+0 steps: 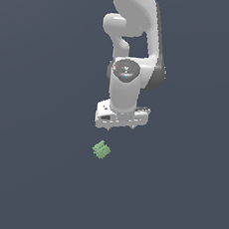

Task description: Pick up the object and move it to a goal position.

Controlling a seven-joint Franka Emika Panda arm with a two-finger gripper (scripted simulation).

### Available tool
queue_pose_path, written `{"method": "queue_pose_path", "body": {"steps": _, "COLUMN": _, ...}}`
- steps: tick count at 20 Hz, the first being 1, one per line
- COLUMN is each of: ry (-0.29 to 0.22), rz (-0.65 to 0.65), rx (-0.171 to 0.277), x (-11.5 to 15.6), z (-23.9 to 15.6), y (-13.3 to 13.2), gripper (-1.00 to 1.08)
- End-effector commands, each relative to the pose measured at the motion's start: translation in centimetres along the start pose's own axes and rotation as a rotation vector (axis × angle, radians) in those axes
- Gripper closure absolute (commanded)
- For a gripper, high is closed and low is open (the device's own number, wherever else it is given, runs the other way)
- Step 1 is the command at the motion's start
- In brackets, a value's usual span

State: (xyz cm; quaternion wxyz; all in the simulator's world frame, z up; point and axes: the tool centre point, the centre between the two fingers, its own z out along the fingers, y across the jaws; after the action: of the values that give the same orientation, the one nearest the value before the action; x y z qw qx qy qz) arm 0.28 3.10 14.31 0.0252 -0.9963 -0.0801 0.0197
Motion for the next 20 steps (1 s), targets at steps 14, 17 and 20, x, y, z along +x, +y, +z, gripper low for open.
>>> {"method": "queue_pose_path", "body": {"steps": 14, "ry": 0.012, "rz": -0.369, "rx": -0.035, "x": 2.8, "z": 2.7, "y": 4.6, "gripper": -0.92}}
{"method": "queue_pose_path", "body": {"steps": 17, "ry": 0.014, "rz": -0.444, "rx": -0.042, "x": 3.3, "z": 3.3, "y": 5.6, "gripper": -0.92}}
{"method": "queue_pose_path", "body": {"steps": 20, "ry": 0.014, "rz": -0.511, "rx": -0.048, "x": 3.7, "z": 3.8, "y": 6.5, "gripper": -0.92}}
